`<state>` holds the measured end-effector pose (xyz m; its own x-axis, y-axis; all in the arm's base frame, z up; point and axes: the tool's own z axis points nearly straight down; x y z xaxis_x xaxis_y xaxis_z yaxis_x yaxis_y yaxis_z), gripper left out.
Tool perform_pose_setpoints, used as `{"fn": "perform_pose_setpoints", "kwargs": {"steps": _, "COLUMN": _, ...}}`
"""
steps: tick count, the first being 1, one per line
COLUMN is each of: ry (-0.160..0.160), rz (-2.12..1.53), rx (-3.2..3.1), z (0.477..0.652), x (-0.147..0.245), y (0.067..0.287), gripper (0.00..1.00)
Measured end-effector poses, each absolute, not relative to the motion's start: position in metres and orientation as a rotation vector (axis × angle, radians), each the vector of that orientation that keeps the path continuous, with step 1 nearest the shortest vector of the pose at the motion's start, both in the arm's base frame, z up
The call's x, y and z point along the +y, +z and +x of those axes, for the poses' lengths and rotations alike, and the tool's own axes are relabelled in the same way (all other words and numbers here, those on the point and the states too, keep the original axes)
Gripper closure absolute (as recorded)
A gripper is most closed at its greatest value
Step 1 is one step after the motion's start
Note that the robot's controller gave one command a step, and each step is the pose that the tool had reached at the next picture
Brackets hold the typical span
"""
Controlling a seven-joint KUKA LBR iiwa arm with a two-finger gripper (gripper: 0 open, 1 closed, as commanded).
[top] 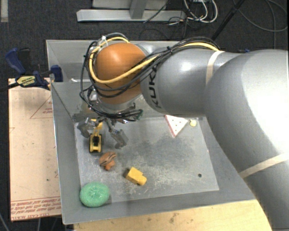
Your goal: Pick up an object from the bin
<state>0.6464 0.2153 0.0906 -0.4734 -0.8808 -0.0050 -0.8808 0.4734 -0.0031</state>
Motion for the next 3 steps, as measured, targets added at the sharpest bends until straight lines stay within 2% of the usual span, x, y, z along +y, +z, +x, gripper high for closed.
{"fn": "perform_pose_setpoints", "kwargs": {"steps": 1, "ry": 0.004, "rz": -1.743, "rx": 2.609, "z": 0.6414, "x": 0.2094, "y": 0.0703, "gripper": 1.0}}
{"fn": "perform_pose_setpoints", "kwargs": {"steps": 3, "ry": 0.006, "rz": -1.745, "rx": 2.612, "z": 0.64, "x": 0.2093, "y": 0.0742, "gripper": 1.0}}
